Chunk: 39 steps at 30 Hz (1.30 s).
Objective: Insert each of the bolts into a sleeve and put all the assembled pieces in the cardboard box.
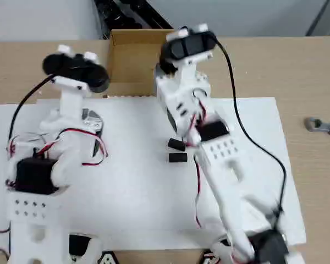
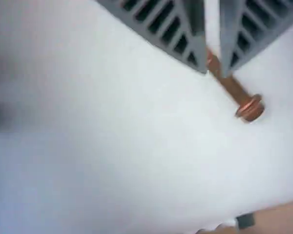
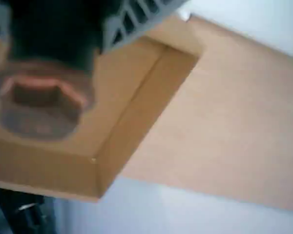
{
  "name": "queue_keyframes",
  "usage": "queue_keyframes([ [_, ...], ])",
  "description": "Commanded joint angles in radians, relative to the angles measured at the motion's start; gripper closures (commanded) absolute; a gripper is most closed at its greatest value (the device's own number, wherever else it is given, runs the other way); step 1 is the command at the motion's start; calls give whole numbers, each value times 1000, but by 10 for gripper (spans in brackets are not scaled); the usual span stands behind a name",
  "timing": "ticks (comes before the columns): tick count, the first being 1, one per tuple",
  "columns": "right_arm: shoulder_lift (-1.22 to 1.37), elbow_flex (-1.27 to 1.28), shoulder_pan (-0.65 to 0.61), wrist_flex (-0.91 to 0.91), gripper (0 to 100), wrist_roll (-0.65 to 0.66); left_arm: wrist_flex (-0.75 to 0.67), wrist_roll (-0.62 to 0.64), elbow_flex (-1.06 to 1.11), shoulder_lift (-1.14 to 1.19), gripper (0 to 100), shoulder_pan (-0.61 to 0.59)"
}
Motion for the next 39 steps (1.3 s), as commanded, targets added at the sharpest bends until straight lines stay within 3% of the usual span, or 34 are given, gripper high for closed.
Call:
queue_keyframes([
  [1, 186, -244, 35, -67, 996, -9, -40, -9, 62, -91, 995, -29],
  [9, 636, -687, 64, -67, 996, -9, -104, -43, 285, -299, 995, -107],
  [18, 943, -873, 67, -67, 977, -11, -95, -43, 366, -342, 994, -212],
  [25, 977, -873, 70, -54, 781, -11, -98, -37, 378, -341, 977, -227],
  [35, 937, -875, 71, 31, 782, -12, -132, 94, 406, -339, 882, -265],
  [39, 825, -875, 68, 166, 816, -12, -132, 153, 384, -265, 844, -270],
])
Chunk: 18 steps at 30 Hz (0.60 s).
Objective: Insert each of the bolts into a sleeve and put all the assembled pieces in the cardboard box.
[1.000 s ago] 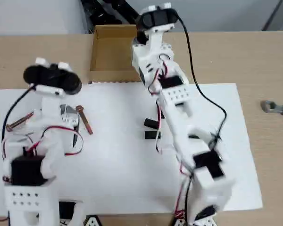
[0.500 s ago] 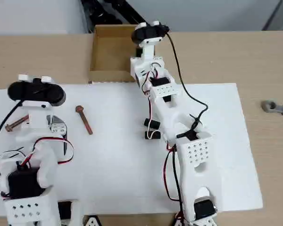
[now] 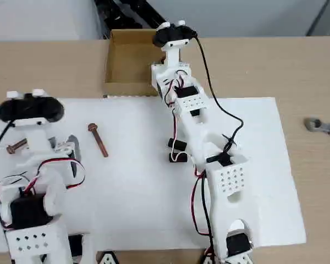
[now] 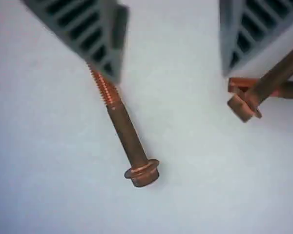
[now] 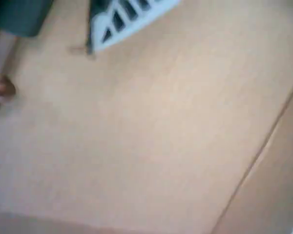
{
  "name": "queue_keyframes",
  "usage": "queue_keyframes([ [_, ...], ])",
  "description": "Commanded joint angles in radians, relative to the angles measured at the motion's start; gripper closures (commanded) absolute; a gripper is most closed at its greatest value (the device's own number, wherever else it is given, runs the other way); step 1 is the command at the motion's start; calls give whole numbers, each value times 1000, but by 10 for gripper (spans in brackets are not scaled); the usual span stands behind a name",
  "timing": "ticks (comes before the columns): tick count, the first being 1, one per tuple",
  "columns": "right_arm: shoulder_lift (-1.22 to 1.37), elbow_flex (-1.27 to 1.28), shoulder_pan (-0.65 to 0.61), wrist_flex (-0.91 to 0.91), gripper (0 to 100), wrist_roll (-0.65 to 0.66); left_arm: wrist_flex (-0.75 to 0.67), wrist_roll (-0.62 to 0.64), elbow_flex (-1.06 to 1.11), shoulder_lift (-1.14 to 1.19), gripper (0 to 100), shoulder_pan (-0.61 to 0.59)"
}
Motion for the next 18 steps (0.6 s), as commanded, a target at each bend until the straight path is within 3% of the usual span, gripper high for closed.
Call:
queue_keyframes([
  [1, -162, -46, 13, 114, 853, -9, -21, 55, -50, 101, 840, -5],
  [4, -255, -46, 19, 228, 998, -9, -21, 132, -130, 279, 831, -5],
  [10, -421, -46, 50, 526, 994, -9, 46, 282, -383, 655, 815, 8],
  [18, -653, -44, 84, 941, 994, -11, 227, 408, -687, 1028, 815, 114],
])
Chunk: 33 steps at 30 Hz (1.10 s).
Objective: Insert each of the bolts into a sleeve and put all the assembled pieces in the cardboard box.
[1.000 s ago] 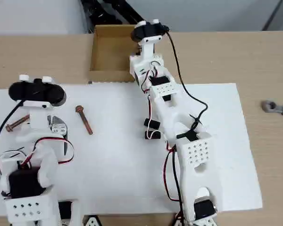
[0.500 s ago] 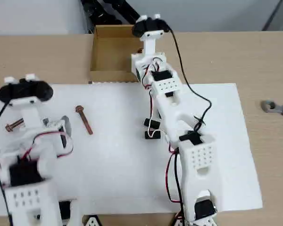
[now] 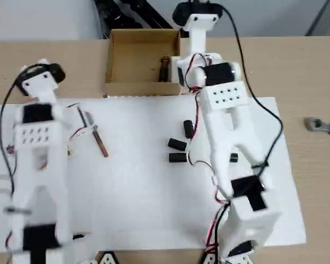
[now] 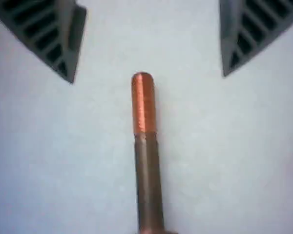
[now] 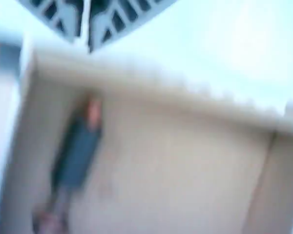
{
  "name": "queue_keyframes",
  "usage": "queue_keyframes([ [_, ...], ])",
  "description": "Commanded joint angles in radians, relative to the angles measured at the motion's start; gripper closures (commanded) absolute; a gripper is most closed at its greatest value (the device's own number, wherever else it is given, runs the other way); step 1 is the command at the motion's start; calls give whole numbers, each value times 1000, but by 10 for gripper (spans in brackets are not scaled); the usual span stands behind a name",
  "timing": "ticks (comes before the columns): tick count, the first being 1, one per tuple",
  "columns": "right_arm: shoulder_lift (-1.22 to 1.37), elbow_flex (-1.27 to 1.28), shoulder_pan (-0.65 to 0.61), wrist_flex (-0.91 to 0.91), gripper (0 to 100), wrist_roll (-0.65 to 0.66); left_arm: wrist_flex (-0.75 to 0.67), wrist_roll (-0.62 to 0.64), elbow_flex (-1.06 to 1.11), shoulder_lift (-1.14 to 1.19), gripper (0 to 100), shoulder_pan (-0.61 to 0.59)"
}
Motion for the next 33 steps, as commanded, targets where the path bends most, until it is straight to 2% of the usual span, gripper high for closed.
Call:
queue_keyframes([
  [1, -139, -44, 27, 147, 994, -11, 49, 60, -143, 117, 815, 51],
  [6, -237, -44, 71, 308, 994, -11, 51, 127, -236, 244, 815, 94],
  [13, -334, -28, 147, 483, 994, -6, 44, 183, -323, 411, 815, 75],
  [20, -513, 241, 166, 464, 994, 49, 44, 224, -433, 585, 818, 74],
  [28, -855, 704, 162, 298, 994, 95, 43, 227, -555, 733, 819, 74],
  [33, -1096, 1003, 162, 179, 994, 147, 40, 287, -590, 815, 819, 63],
])
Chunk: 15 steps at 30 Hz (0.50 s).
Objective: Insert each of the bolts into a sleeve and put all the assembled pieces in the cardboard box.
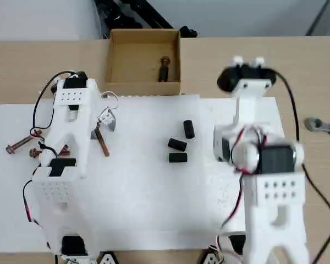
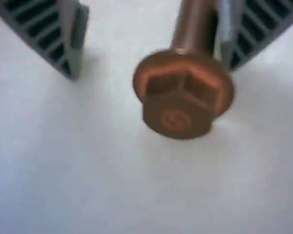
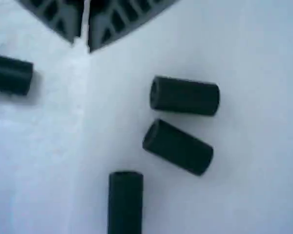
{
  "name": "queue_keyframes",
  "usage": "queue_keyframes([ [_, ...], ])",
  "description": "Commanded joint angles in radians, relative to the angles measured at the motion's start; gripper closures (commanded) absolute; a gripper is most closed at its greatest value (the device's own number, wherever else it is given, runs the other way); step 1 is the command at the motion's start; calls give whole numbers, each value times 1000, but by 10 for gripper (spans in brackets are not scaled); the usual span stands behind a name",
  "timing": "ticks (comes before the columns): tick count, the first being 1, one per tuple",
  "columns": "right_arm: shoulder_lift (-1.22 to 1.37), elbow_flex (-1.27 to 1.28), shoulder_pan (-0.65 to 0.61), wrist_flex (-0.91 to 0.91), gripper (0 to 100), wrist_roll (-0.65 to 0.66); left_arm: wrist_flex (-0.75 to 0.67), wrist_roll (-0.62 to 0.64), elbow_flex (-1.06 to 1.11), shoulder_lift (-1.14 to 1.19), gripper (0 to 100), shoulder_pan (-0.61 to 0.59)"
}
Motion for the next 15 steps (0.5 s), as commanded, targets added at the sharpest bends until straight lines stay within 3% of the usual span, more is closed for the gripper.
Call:
queue_keyframes([
  [1, -182, 178, 5, -90, 994, 44, -17, 29, -47, 35, 819, -20],
  [10, -404, 416, 5, -122, 994, 49, -66, 25, -45, 97, 829, -44],
  [15, -410, 416, 5, -124, 994, 48, -66, -32, -45, 97, 998, -49],
])
